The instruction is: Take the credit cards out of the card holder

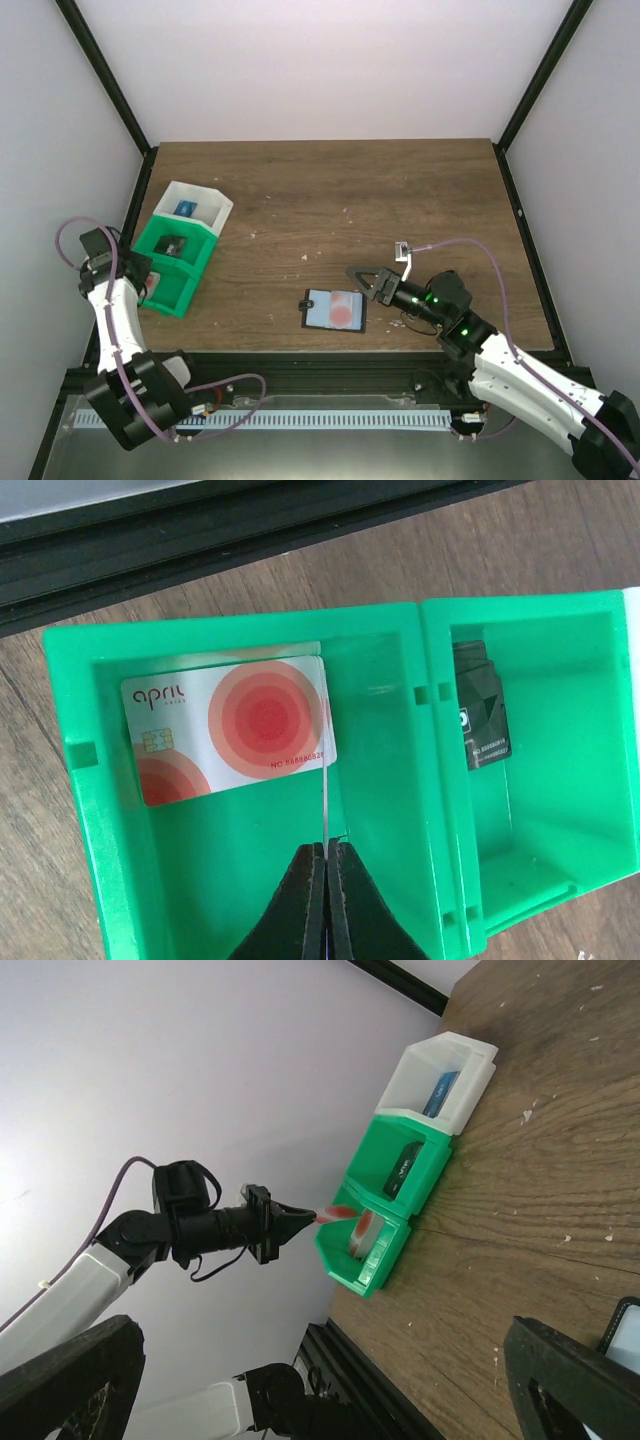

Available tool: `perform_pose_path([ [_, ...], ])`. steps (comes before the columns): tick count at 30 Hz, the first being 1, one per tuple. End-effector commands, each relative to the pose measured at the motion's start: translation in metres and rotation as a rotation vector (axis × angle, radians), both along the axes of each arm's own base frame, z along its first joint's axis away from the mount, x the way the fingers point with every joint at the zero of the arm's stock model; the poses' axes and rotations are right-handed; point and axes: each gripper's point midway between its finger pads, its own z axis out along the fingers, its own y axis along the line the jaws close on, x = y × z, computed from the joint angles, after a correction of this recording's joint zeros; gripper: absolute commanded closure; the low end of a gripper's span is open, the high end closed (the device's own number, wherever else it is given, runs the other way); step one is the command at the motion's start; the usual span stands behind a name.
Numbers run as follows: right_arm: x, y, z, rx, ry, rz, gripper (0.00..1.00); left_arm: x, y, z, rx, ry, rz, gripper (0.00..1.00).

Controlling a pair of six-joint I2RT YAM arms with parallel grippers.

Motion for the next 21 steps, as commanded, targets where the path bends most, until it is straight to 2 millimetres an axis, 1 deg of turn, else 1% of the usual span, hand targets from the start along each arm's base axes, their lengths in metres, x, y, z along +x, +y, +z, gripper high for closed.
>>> perform_pose_path([
  [1,0.004,-0.004,0.007,0.012,-0.017,-0.028,0.00,0.013,0.003,-0.001,-0.029,-0.071,-0.046,1.00],
  [3,0.005,-0.005,0.005,0.011,-0.013,-0.037,0.00,0.018,0.002,-0.003,-0.046,-0.087,-0.056,1.00],
  [7,0.006,-0.005,0.004,0.011,-0.013,-0.042,0.00,0.021,0.001,-0.016,-0.086,-0.070,-0.059,1.00],
  [10,0.007,-0.006,0.004,0.009,-0.015,-0.050,0.00,0.022,0.002,-0.021,-0.085,-0.064,-0.060,1.00],
  [14,0.009,-0.006,0.003,0.004,-0.014,-0.056,0.00,0.019,0.007,-0.029,-0.067,-0.032,-0.050,1.00],
  [21,0.010,-0.008,0.003,0.001,-0.019,-0.068,0.00,0.012,0.019,-0.035,-0.030,-0.004,-0.004,1.00],
])
